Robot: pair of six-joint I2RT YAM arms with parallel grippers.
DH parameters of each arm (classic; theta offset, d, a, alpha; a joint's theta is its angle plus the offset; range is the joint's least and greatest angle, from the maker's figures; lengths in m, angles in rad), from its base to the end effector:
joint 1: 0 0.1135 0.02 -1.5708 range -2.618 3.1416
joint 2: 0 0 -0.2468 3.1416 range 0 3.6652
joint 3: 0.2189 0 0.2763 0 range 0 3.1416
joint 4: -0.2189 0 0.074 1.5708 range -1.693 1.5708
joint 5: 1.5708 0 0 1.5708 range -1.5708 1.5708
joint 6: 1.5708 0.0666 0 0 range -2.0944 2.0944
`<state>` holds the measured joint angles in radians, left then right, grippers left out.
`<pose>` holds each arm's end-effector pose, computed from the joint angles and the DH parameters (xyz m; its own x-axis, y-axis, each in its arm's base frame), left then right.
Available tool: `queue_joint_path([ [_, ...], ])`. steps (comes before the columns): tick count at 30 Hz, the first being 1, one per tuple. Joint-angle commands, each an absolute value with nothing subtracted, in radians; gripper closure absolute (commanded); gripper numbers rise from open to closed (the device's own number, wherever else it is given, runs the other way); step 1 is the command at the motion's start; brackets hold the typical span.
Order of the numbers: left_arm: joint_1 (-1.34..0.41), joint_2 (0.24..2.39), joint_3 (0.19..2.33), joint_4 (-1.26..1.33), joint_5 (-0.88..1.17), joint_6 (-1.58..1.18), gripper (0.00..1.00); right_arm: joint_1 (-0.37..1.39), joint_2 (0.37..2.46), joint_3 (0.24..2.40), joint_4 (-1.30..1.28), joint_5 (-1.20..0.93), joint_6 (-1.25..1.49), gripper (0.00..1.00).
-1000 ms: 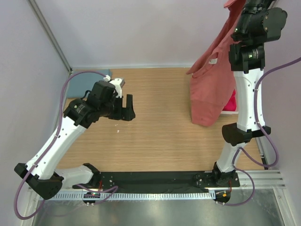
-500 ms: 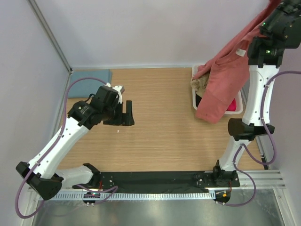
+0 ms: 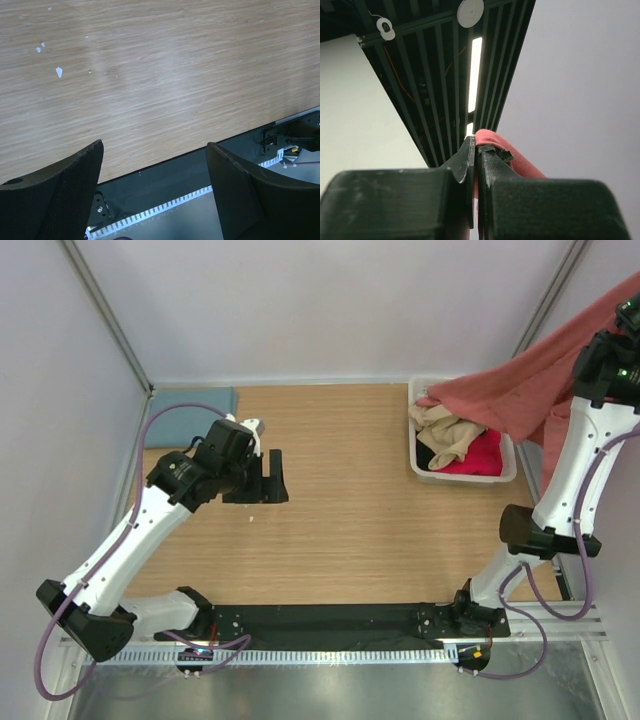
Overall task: Fold and stack the t-shirts
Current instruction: Move the tshirt to the center of the board
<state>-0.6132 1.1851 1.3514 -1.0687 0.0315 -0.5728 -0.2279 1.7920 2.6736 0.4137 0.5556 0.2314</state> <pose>0.2199 -0.1573 0.3357 -0.8598 -0.0574 -0.5074 0.1490 0.9223 -0.3567 0.2209 -0.0873 0.7262 0.9885 -0.0292 -0.1484 0.1079 0.8239 0.5564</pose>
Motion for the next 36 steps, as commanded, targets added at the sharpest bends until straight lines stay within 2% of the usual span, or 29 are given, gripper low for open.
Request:
queue_joint_path([
  [1,-0.617,1.183,1.391,-1.028,0.051,-0.583,0.16,-0.241,1.681,2.661,0.469,0.551,0.308,0.99],
  [5,-0.617,1.17,1.385,-1.016,0.049,-0.583,0.16,-0.241,1.64,2.657,0.443,0.542,0.42,0.99],
  [12,-0.617,1.121,1.361,-0.999,0.018,-0.584,0.16,-0.227,1.656,2.643,0.331,0.372,1.076,0.99],
  [14,-0.617,1.1,1.361,-1.006,0.006,-0.583,0.16,-0.143,1.67,2.642,0.292,0.283,1.256,0.99],
  [16,-0.617,1.08,1.356,-1.006,-0.032,-0.591,0.16,-0.011,1.658,2.562,0.298,0.244,1.238,0.99],
  [17,-0.617,1.06,1.348,-1.006,-0.047,-0.598,0.16,0.127,1.66,2.507,0.305,0.232,1.212,0.99],
  [22,-0.617,1.011,1.319,-1.005,-0.084,-0.614,0.16,0.406,1.767,2.477,0.186,0.111,1.187,0.99],
  [28,-0.617,0.947,1.304,-1.052,-0.208,-0.617,0.15,0.648,1.805,2.249,0.101,0.063,1.057,0.99],
  [32,-0.617,0.914,1.299,-1.046,-0.255,-0.617,0.15,0.715,1.842,2.14,-0.003,0.029,0.974,0.98],
  [33,-0.617,0.914,1.301,-1.049,-0.259,-0.612,0.14,0.715,1.853,2.096,-0.056,-0.007,0.963,0.96],
  [36,-0.617,0.925,1.312,-1.055,-0.273,-0.595,0.14,0.716,1.876,1.996,-0.196,-0.102,0.936,0.73],
])
